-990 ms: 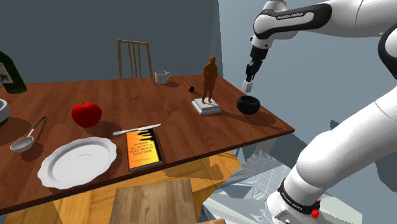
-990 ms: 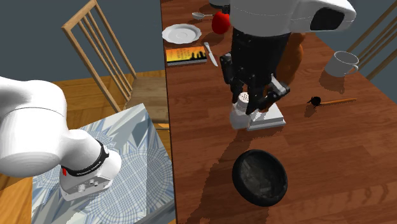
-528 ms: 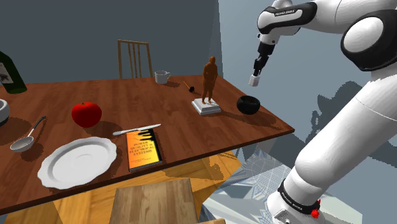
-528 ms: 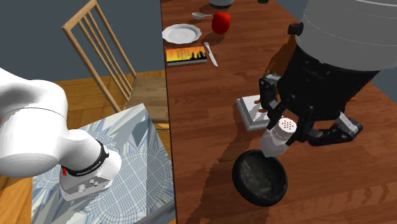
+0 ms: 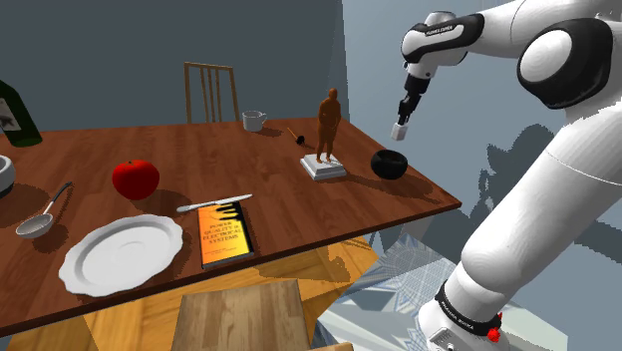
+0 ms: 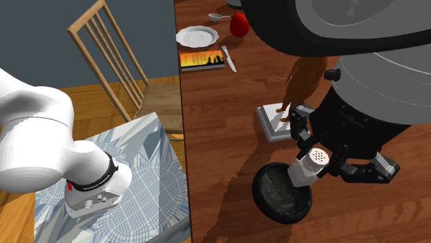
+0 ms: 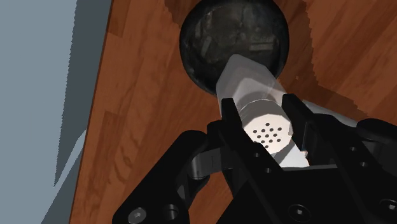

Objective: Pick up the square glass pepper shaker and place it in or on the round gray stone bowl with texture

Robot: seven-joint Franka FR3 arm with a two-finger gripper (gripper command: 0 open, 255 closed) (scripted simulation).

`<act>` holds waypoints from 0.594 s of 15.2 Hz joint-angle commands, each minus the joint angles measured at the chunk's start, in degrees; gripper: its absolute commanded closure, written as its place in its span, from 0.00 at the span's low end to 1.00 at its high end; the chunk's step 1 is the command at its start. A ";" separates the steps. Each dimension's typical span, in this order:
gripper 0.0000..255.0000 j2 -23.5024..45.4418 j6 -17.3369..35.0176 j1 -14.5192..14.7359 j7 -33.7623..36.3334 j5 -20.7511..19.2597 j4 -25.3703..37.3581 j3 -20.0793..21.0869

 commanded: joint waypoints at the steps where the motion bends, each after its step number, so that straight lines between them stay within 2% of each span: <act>1: 1.00 0.18 1.48 -0.07 -0.17 0.09 -1.28 -0.10; 9: 1.00 1.17 7.55 -0.18 -0.54 0.58 -6.48 -0.31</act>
